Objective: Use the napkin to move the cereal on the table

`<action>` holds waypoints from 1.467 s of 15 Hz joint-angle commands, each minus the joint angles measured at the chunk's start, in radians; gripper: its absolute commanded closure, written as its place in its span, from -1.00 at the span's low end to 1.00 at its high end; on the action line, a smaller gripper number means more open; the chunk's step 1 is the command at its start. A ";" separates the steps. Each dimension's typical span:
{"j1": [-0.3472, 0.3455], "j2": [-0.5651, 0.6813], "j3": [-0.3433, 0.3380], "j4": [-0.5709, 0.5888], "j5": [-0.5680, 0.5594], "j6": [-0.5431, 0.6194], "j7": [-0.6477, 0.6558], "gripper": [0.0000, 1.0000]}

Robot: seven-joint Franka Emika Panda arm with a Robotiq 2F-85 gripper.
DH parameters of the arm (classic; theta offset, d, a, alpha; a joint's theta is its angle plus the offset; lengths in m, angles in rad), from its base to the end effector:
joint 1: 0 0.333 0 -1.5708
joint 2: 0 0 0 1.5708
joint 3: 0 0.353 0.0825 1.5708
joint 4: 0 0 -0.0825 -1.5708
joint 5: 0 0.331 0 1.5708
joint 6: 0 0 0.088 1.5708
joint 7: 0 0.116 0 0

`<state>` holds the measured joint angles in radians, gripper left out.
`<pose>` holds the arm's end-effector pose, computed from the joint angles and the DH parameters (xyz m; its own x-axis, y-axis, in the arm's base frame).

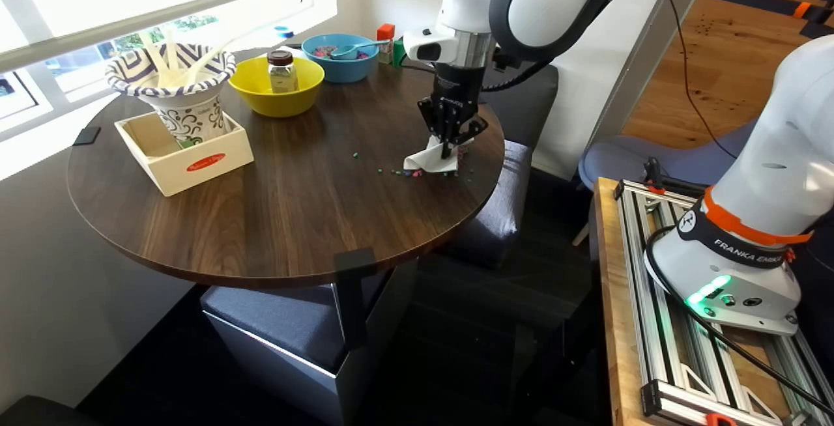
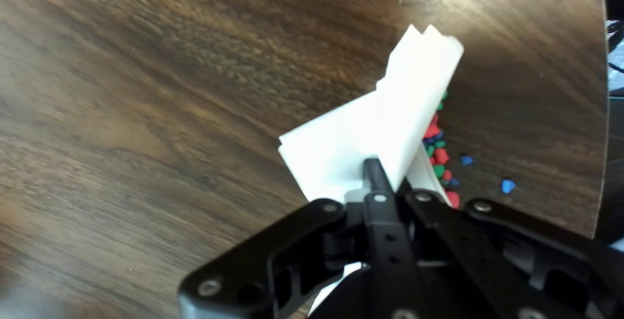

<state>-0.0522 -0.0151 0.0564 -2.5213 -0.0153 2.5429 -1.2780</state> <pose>0.4322 0.0019 0.3571 0.2726 0.9621 0.0011 0.9614 -0.2724 0.0379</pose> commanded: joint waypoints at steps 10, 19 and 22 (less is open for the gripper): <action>0.059 -0.133 -0.024 0.107 -0.248 0.159 0.142 0.99; 0.094 0.045 -0.040 0.224 -0.223 0.386 0.091 0.99; 0.107 0.156 -0.009 0.249 -0.011 0.581 -0.106 0.99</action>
<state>0.0454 0.0178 0.0228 -2.3229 -0.1743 2.9890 -1.2353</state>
